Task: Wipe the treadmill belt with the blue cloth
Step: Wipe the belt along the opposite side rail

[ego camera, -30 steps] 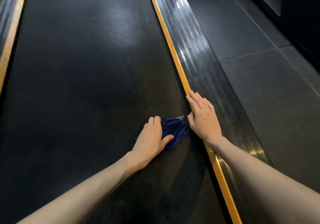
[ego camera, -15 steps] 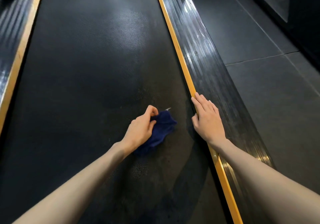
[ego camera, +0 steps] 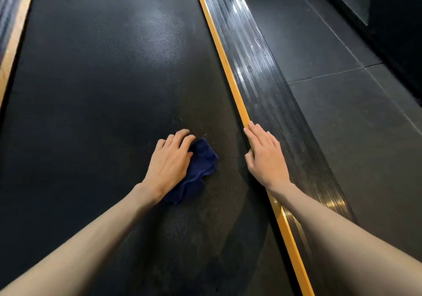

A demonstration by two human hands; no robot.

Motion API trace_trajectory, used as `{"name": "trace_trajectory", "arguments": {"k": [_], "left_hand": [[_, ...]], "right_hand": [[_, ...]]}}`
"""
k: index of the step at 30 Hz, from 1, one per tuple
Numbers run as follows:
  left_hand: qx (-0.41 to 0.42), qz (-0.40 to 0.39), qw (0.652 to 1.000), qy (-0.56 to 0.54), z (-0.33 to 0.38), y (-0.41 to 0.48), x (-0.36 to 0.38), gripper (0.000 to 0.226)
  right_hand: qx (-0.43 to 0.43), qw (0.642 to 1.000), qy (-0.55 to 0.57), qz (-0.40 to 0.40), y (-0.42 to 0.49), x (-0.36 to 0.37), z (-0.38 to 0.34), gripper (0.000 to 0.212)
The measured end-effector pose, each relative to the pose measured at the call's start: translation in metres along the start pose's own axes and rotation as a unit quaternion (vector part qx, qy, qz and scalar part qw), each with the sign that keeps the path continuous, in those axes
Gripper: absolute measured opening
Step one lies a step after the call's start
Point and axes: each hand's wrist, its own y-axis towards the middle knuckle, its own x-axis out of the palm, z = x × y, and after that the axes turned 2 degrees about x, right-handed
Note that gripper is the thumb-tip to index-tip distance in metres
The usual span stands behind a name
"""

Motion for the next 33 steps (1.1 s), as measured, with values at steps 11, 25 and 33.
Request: {"name": "trace_trajectory", "arguments": {"k": [11, 25, 33], "left_hand": [[0.237, -0.159, 0.953, -0.104, -0.025, -0.013, 0.030, 0.061], [-0.130, -0.031, 0.978, -0.160, -0.070, 0.097, 0.033, 0.066], [0.259, -0.203, 0.917, -0.227, 0.005, -0.010, 0.030, 0.062]], "right_hand": [[0.002, 1.000, 0.001, 0.004, 0.000, 0.002, 0.000, 0.053], [0.002, 1.000, 0.014, -0.001, 0.000, 0.001, 0.003, 0.053], [0.003, 1.000, 0.009, -0.003, -0.001, 0.000, 0.002, 0.054]]}}
